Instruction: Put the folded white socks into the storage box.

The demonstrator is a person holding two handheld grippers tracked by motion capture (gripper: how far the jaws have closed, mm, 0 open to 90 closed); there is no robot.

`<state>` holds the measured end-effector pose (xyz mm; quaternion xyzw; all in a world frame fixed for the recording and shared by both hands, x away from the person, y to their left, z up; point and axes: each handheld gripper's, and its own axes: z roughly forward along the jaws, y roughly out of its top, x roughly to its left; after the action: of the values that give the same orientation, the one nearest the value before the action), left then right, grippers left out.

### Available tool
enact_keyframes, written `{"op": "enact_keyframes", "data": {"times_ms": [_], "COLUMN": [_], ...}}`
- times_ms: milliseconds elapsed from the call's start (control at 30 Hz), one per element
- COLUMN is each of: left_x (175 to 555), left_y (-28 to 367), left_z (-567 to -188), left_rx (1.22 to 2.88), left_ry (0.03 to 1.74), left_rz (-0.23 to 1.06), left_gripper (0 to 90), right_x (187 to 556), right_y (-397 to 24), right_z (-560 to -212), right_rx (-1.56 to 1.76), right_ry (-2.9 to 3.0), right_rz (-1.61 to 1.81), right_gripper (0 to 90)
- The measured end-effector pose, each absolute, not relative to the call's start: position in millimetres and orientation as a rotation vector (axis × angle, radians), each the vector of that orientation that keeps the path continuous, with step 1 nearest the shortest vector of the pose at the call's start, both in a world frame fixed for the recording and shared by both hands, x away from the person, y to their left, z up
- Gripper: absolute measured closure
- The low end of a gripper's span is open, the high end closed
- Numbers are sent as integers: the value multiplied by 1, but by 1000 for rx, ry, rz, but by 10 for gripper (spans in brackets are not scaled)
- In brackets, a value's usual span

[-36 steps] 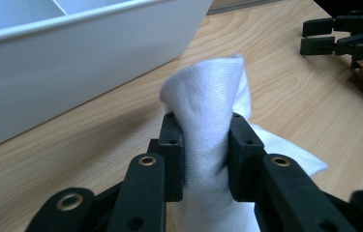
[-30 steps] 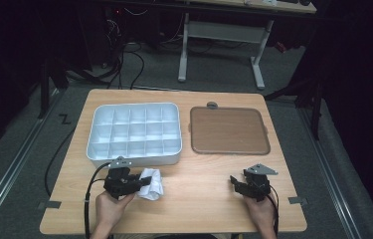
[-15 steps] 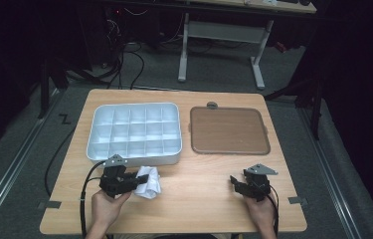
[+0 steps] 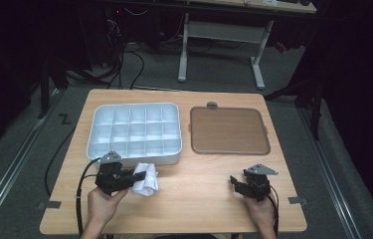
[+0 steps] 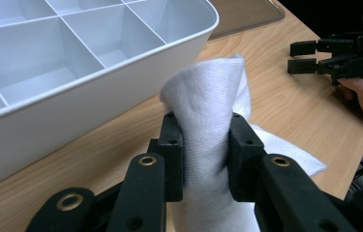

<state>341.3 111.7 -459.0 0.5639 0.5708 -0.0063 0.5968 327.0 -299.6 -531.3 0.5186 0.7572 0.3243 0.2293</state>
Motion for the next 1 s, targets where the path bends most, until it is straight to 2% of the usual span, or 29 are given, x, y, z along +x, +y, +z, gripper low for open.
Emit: {"op": "enact_keyframes", "data": {"times_ms": [1000], "left_x": [351], "left_y": [129], "left_z": [-430], "left_rx": [1263], "left_ry": [1303], "left_rz": [-19], "left_gripper": [722], "right_x": [327], "right_y": [-299], "right_z": [-531], "right_rx": [1425], "right_ry": [2085], "right_rz": [892], "right_gripper": [383]}}
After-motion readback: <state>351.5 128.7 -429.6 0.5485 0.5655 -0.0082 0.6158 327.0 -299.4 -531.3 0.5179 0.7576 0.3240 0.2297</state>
